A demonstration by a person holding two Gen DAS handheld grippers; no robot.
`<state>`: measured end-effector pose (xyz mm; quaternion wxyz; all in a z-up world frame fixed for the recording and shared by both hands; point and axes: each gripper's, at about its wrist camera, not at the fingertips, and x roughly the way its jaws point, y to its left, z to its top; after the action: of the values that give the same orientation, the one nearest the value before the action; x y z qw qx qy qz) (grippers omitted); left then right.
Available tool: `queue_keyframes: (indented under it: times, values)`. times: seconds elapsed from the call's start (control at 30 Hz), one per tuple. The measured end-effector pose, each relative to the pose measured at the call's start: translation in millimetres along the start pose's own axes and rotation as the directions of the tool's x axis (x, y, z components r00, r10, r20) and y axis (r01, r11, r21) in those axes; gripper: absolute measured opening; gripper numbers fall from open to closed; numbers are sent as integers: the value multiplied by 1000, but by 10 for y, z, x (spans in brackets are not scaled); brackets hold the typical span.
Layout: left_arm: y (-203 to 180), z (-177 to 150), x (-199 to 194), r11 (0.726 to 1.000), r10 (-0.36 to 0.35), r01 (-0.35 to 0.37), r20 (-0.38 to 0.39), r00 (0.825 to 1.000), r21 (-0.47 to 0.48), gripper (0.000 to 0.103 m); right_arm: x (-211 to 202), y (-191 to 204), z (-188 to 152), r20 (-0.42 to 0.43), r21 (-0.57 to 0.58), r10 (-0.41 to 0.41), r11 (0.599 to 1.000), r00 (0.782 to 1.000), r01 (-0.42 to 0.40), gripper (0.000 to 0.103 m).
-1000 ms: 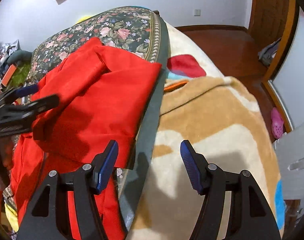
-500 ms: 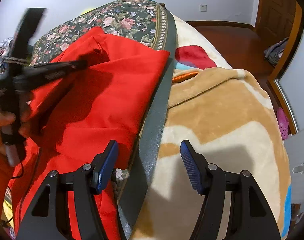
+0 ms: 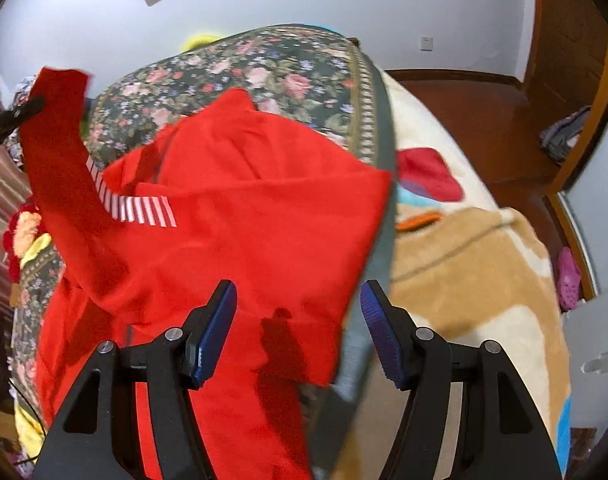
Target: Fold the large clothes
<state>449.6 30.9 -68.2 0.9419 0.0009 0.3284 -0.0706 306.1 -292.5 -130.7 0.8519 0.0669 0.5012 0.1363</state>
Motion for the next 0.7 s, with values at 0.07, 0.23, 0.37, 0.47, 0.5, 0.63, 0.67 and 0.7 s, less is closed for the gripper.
queue_keyframes:
  times: [0.07, 0.23, 0.37, 0.47, 0.5, 0.63, 0.67, 0.7]
  values:
    - [174, -102, -107, 1000, 22, -22, 11, 1000, -2, 2, 151, 48, 31, -59, 12, 47, 999, 997, -46, 61]
    - [614, -521, -135, 997, 48, -50, -45, 998, -59, 2, 554, 91, -19, -195, 53, 29, 998, 980, -19, 61]
    - [958, -928, 82, 991, 79, -95, -156, 985, -98, 3, 611, 160, -116, -192, 34, -16, 999, 981, 23, 61]
    - [1214, -1231, 258, 985, 76, -110, -238, 968, -132, 4, 589, 236, -139, -187, -5, -49, 999, 981, 49, 61]
    - [1278, -1328, 312, 983, 82, -122, -265, 961, -138, 4, 581, 266, -134, -189, -19, -55, 998, 980, 53, 61]
    - [1419, -1681, 443, 976, 95, -158, -367, 925, -147, 13, 604, 317, -111, -197, -47, -88, 996, 976, 80, 62]
    - [1454, -1772, 458, 973, 101, -172, -390, 915, -151, 14, 600, 317, -118, -197, -48, -91, 995, 976, 83, 63]
    - [1492, -1845, 454, 971, 102, -179, -405, 909, -156, 18, 617, 329, -90, -199, -47, -93, 995, 976, 85, 64]
